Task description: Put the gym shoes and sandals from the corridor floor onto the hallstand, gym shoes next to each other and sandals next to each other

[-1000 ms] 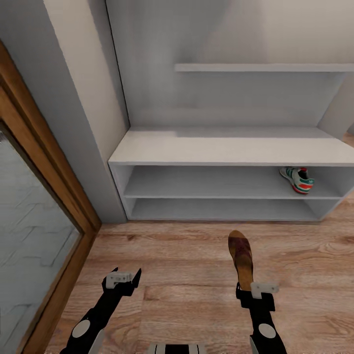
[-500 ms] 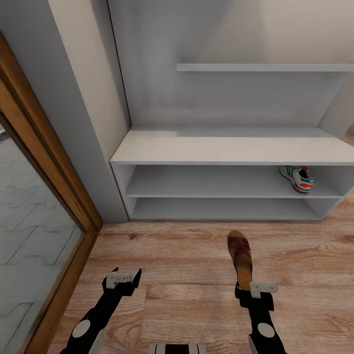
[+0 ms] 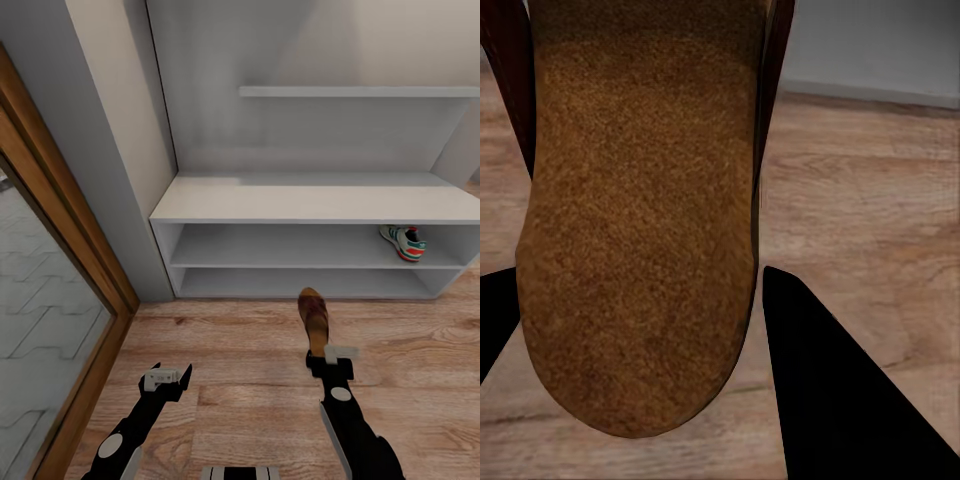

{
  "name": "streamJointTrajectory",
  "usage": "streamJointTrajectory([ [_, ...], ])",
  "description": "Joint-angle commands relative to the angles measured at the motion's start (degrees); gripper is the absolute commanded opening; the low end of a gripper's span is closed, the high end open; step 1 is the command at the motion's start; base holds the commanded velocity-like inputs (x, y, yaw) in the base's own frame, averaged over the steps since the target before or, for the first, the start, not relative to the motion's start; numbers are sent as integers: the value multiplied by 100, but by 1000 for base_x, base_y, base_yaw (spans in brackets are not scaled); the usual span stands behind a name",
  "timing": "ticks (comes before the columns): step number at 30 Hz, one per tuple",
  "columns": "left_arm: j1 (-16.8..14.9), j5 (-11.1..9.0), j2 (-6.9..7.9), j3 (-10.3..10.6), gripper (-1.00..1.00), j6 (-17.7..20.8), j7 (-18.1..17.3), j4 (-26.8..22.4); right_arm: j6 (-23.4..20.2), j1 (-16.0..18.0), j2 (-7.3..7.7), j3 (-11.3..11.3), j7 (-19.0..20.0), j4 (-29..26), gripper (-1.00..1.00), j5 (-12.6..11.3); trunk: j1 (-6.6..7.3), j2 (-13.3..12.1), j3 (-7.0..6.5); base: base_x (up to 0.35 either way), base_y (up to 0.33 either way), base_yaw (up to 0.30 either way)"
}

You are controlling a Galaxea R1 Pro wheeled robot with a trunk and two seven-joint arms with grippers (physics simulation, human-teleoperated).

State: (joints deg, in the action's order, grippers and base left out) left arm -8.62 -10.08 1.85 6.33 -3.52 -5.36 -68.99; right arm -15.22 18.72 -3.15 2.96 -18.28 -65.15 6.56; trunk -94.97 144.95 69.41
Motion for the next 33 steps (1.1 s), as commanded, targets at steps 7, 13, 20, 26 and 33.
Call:
streamJointTrajectory([
  [7, 0, -2, 0, 6, 100, 0, 0, 0, -212, 370, -68, 74, -8, 14, -100, -49, 0, 0, 0, 0, 0, 0],
  [13, 0, -2, 0, 14, 100, 0, 0, 0, -256, 597, -83, 80, -8, 175, -100, -61, 0, 0, 0, 0, 0, 0],
  [20, 0, -2, 0, 16, 100, 0, 0, 0, -272, 879, -100, 82, -29, 427, -100, -68, 0, 0, 0, 0, 0, 0],
  [26, 0, -2, 0, 17, 100, 0, 0, 0, -481, 994, -175, 86, -116, 383, -100, -57, 0, 0, 0, 0, 0, 0],
  [33, 0, 3, 0, 20, 100, 0, 0, 0, -708, 982, -235, 159, -151, -9, -100, -22, 0, 0, 0, 0, 0, 0],
])
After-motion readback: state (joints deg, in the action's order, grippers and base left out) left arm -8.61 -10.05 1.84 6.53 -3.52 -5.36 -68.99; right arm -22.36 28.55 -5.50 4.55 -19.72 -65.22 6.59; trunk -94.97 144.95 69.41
